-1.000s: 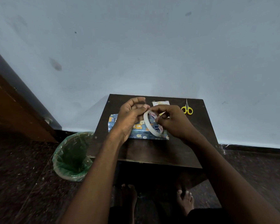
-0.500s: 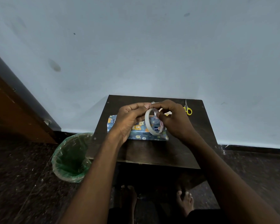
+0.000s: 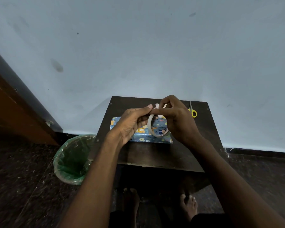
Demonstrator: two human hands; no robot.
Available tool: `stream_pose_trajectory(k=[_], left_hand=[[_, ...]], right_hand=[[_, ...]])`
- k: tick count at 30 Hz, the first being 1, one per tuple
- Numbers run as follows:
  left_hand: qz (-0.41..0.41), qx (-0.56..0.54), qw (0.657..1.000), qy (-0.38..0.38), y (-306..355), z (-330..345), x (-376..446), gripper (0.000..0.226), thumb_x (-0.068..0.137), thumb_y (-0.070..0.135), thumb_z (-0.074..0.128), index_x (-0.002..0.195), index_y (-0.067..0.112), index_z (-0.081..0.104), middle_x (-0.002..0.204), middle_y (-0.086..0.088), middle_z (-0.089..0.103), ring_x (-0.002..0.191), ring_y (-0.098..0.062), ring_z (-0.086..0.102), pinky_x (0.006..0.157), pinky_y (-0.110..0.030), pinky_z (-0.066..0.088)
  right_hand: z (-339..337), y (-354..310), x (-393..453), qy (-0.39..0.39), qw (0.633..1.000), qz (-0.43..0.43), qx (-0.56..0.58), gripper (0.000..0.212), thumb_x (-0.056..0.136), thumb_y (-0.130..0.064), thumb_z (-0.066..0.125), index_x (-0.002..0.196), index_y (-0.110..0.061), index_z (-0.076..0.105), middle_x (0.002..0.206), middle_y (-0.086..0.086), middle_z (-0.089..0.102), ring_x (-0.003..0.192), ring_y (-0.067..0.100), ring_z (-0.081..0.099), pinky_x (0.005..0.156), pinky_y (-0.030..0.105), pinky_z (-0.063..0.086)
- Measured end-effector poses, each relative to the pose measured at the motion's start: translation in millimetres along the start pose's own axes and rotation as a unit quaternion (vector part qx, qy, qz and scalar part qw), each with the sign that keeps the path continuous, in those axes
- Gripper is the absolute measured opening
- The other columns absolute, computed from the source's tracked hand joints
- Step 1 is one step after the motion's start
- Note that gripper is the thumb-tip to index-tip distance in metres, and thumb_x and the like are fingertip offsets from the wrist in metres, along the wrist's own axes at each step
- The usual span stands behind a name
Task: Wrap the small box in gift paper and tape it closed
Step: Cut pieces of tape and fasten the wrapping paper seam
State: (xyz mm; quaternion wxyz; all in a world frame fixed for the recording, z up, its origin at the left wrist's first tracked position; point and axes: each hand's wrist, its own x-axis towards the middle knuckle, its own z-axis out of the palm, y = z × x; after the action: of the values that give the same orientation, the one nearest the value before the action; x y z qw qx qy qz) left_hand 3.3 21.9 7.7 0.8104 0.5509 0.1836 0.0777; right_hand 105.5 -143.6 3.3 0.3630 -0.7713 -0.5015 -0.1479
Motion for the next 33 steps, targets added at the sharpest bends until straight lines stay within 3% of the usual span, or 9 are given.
stream_pose_trajectory(k=[10,14,18,21,26,28,29,31,33], left_hand=[[0.036,0.028,0.997,0.056,-3,1,1,0.01,0.095,0.002,0.073,0.101,-0.003,0.08,0.103,-0.016,0.081,0.098,-0.018,0.078,0.083,-0.024,0.062],[0.047,0.005,0.997,0.059,-4,4,1,0.015,0.099,0.005,0.07,0.106,-0.005,0.077,0.105,-0.016,0.079,0.096,-0.017,0.077,0.082,-0.022,0.062],[0.06,-0.018,0.997,0.055,-5,4,0,0.015,0.102,0.009,0.066,0.107,0.0,0.077,0.102,-0.014,0.077,0.092,-0.016,0.076,0.08,-0.022,0.061],[0.058,-0.025,0.997,0.034,-3,4,-1,0.018,0.102,0.012,0.065,0.108,0.0,0.077,0.102,-0.012,0.078,0.091,-0.017,0.075,0.079,-0.025,0.061],[0.053,-0.028,0.998,0.03,0,6,-5,0.014,0.097,0.011,0.07,0.1,0.002,0.08,0.092,-0.012,0.08,0.082,-0.018,0.076,0.075,-0.026,0.062],[0.046,-0.012,0.999,0.026,-1,7,-4,0.012,0.094,0.011,0.073,0.097,0.002,0.081,0.091,-0.013,0.08,0.08,-0.019,0.076,0.073,-0.027,0.062],[0.043,0.002,0.999,0.024,-2,6,-4,0.013,0.094,0.01,0.074,0.097,0.001,0.081,0.089,-0.014,0.08,0.078,-0.019,0.075,0.072,-0.027,0.062],[0.041,0.033,0.998,0.02,-4,6,-3,0.014,0.093,0.01,0.075,0.099,-0.002,0.081,0.091,-0.016,0.08,0.079,-0.02,0.075,0.075,-0.029,0.063],[0.043,0.057,0.997,0.011,-6,4,-2,0.012,0.092,0.01,0.076,0.098,0.002,0.083,0.099,-0.02,0.08,0.087,-0.025,0.076,0.083,-0.035,0.063]], right_hand=[[-7,-5,-2,-0.05,0.993,-0.032,-0.099,0.065,0.073,0.02,0.066,0.108,-0.032,0.081,0.116,0.004,0.056,0.09,0.02,0.053,0.049,0.036,0.047],[1,-1,-2,-0.04,0.999,0.014,-0.009,0.051,0.084,0.009,0.064,0.112,-0.031,0.081,0.108,-0.003,0.058,0.094,0.019,0.056,0.063,0.031,0.046],[3,-1,-2,-0.068,0.988,0.099,0.097,0.047,0.083,0.001,0.068,0.116,-0.03,0.081,0.104,-0.01,0.062,0.103,0.012,0.057,0.078,0.021,0.041],[1,-6,1,-0.053,0.965,0.17,0.193,0.027,0.086,-0.005,0.07,0.103,-0.022,0.083,0.104,-0.007,0.069,0.102,0.01,0.066,0.079,0.03,0.053],[1,-20,3,0.033,0.92,0.239,0.308,0.016,0.088,-0.021,0.065,0.087,-0.012,0.077,0.091,0.003,0.075,0.082,0.026,0.072,0.072,0.045,0.06],[2,-20,5,0.066,0.918,0.235,0.313,0.009,0.093,-0.019,0.068,0.09,-0.013,0.074,0.089,0.003,0.074,0.081,0.025,0.072,0.072,0.05,0.061],[1,-20,6,0.071,0.921,0.221,0.313,0.006,0.095,-0.015,0.07,0.098,-0.014,0.075,0.091,0.002,0.074,0.082,0.021,0.072,0.072,0.047,0.061],[-4,-17,8,0.061,0.934,0.181,0.302,0.021,0.096,-0.004,0.07,0.115,-0.013,0.075,0.095,0.002,0.073,0.082,0.012,0.069,0.071,0.032,0.058],[-9,-13,9,0.024,0.952,0.141,0.271,0.025,0.097,0.0,0.069,0.117,-0.011,0.077,0.099,0.002,0.074,0.087,0.011,0.069,0.071,0.029,0.058]])
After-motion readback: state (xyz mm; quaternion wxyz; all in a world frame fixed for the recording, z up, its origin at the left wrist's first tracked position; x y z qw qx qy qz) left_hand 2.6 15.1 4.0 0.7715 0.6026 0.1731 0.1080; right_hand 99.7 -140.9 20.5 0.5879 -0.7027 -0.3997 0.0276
